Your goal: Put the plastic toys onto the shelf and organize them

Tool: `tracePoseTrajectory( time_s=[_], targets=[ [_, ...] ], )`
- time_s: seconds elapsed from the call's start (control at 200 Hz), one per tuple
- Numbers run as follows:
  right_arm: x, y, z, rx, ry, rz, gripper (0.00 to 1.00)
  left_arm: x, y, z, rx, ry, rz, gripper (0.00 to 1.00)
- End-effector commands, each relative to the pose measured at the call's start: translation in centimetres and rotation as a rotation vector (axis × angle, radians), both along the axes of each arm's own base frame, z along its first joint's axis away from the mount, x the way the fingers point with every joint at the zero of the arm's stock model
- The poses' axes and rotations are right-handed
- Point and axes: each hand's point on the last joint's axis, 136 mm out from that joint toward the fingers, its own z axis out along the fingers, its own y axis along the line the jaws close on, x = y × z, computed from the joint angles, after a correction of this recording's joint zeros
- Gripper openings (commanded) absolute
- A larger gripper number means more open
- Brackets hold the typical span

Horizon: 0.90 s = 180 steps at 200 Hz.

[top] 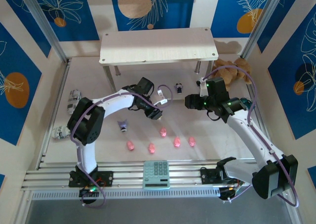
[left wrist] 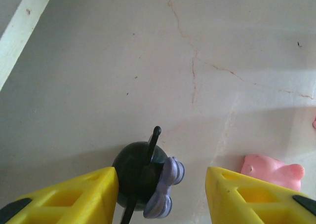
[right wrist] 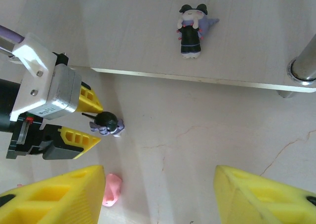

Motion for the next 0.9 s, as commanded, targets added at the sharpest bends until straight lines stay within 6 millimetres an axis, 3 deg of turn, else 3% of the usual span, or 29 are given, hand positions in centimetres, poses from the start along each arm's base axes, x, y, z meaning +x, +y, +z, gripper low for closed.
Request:
tracePoseTrajectory(
  time_s=[0.0, 0.895],
  targets=[
    [-0.2, 0.1, -0.3, 0.024, 0.015, 0.002, 0.61, -0.7, -0.4, -1.0, 0.016, 0.036, -0.043, 0.51],
    [-0.1, -0.2, -0.5, 0.039, 0.025, -0.018, 0.61, -1.2, 0.2, -2.5, 0.057, 0.072, -0.047, 0.50]
  ],
)
